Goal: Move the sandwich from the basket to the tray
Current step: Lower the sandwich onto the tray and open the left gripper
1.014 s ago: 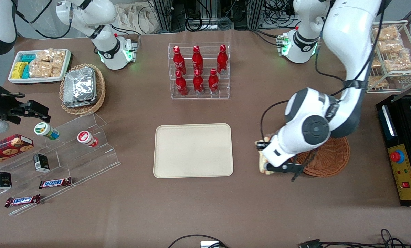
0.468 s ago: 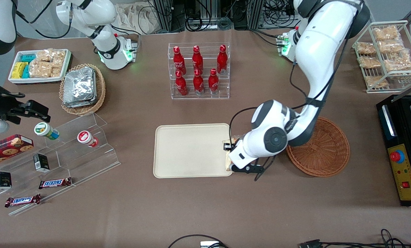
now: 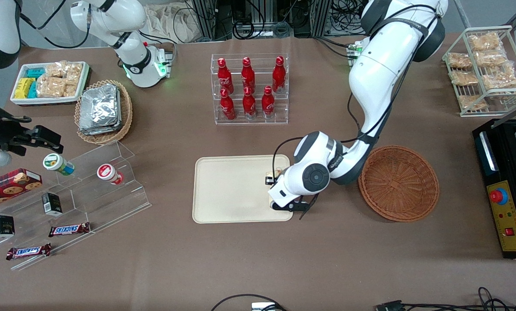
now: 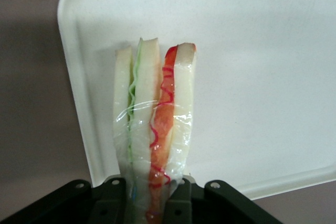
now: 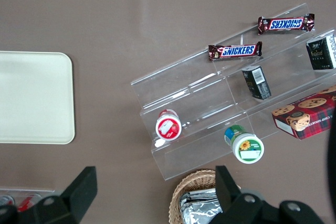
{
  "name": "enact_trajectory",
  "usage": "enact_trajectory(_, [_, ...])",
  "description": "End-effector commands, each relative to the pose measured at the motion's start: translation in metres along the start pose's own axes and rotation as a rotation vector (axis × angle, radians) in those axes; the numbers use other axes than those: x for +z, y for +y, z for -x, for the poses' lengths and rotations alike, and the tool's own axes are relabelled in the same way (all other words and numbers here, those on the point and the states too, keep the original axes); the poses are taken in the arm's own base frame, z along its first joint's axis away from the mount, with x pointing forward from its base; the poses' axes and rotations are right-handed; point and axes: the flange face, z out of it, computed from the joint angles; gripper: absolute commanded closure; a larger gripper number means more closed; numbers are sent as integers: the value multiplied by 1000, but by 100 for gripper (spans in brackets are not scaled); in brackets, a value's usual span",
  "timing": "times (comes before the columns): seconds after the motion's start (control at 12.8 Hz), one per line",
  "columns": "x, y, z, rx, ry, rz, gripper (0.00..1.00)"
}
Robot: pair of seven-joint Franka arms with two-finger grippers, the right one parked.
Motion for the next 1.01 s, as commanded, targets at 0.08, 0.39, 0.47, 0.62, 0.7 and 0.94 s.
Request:
enact_trajectory(0.08, [14,-1,-8,-27,-5,1,73])
enact_trajectory(0.39, [15,-4,-9,-11,-3,-17,73])
enact_trajectory(0.47, [16,-6,-9,2,1,-37,73])
enact_trajectory(0.62, [16,-10,-10,50,23,-86,73])
enact_trajectory(0.7, [16,-10,-10,54,23,-87,73])
enact_trajectory(0.94, [18,-10,-11,54,23,-78,51])
